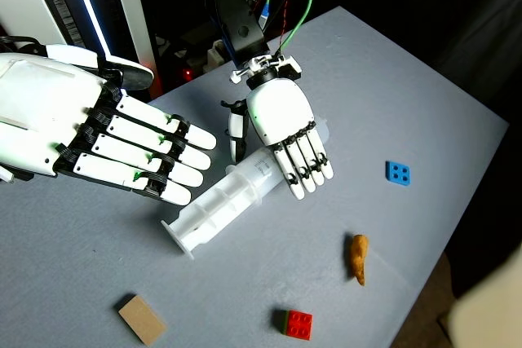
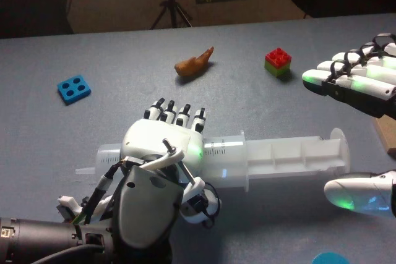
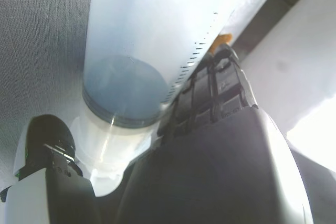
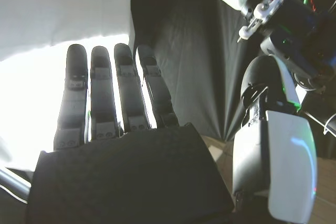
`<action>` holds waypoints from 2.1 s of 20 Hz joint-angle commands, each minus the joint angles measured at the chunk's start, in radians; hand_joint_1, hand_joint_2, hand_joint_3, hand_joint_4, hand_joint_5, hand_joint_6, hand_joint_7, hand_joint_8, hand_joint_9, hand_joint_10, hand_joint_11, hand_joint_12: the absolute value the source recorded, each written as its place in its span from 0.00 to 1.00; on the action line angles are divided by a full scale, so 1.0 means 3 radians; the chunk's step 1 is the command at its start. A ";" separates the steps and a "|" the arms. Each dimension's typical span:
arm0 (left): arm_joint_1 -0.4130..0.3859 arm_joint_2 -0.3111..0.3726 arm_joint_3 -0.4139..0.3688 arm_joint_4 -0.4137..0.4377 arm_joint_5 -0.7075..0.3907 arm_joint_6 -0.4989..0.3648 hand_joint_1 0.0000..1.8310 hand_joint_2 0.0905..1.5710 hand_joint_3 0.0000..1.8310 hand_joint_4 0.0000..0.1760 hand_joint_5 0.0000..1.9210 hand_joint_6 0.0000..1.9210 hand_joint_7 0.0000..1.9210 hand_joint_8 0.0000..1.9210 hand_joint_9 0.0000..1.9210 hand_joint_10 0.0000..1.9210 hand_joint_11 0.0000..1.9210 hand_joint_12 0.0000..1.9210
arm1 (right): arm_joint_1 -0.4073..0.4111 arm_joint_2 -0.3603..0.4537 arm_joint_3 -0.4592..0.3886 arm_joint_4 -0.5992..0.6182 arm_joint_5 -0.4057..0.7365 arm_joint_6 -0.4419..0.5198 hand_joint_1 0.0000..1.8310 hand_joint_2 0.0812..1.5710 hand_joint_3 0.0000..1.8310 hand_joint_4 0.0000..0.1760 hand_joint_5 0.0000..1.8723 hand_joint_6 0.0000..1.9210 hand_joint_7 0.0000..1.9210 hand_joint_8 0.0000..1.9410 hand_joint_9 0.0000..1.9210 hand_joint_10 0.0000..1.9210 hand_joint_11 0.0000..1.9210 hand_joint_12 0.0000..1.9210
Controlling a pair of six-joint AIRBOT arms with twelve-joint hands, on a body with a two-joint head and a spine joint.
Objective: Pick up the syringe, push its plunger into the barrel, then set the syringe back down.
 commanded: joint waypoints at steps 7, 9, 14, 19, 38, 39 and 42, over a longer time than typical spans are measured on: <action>0.0010 -0.0014 0.0005 0.0195 -0.0072 0.0005 0.50 0.67 0.00 0.00 0.18 0.00 0.16 0.00 0.14 0.00 0.00 0.35 | 0.0007 0.0007 0.0005 -0.0045 0.0424 0.0015 0.06 0.65 0.00 0.00 0.07 0.00 0.08 0.00 0.07 0.00 0.00 0.23; 0.0011 -0.0014 0.0002 0.0195 -0.0072 0.0000 0.54 0.68 0.00 0.00 0.24 0.00 0.25 0.00 0.25 0.01 0.02 0.48 | 0.0005 -0.0001 0.0005 -0.0046 0.0441 0.0015 0.05 0.65 0.00 0.00 0.07 0.00 0.09 0.00 0.08 0.00 0.00 0.28; 0.0022 -0.0014 -0.0014 0.0196 -0.0072 -0.0031 0.60 0.71 0.00 0.00 0.35 0.02 0.37 0.02 0.36 0.03 0.11 0.56 | -0.0011 -0.0010 0.0006 -0.0051 0.0454 0.0015 0.05 0.65 0.00 0.00 0.07 0.00 0.09 0.00 0.09 0.00 0.00 0.27; 0.0030 0.0015 0.0007 0.0458 0.0152 -0.0262 0.73 0.76 0.00 0.00 0.43 0.57 0.40 0.72 0.37 0.80 0.25 0.85 | -0.0018 -0.0012 0.0006 -0.0053 0.0469 0.0015 0.07 0.66 0.00 0.00 0.07 0.00 0.09 0.00 0.08 0.00 0.00 0.26; -0.0225 0.0496 0.0137 0.1091 0.1047 -0.0645 0.74 0.75 0.00 0.00 0.43 0.58 0.40 0.70 0.39 0.78 0.29 0.81 | 0.0064 0.0103 0.0009 -0.0228 0.1002 0.0064 0.07 0.65 0.00 0.00 0.09 0.00 0.10 0.00 0.09 0.00 0.00 0.28; -0.0240 0.0524 0.0136 0.1111 0.1089 -0.0638 0.74 0.75 0.00 0.00 0.42 0.59 0.40 0.71 0.38 0.78 0.28 0.81 | 0.0098 0.0104 0.0009 -0.0228 0.1002 0.0092 0.07 0.65 0.00 0.00 0.09 0.00 0.09 0.00 0.09 0.00 0.00 0.28; -0.0325 0.0620 0.0128 0.1114 0.1295 -0.0429 0.74 0.75 0.00 0.00 0.43 0.57 0.39 0.71 0.38 0.78 0.30 0.81 | 0.0159 0.0108 0.0005 -0.0210 0.1033 0.0385 0.06 0.65 0.00 0.00 0.08 0.00 0.09 0.00 0.09 0.00 0.00 0.29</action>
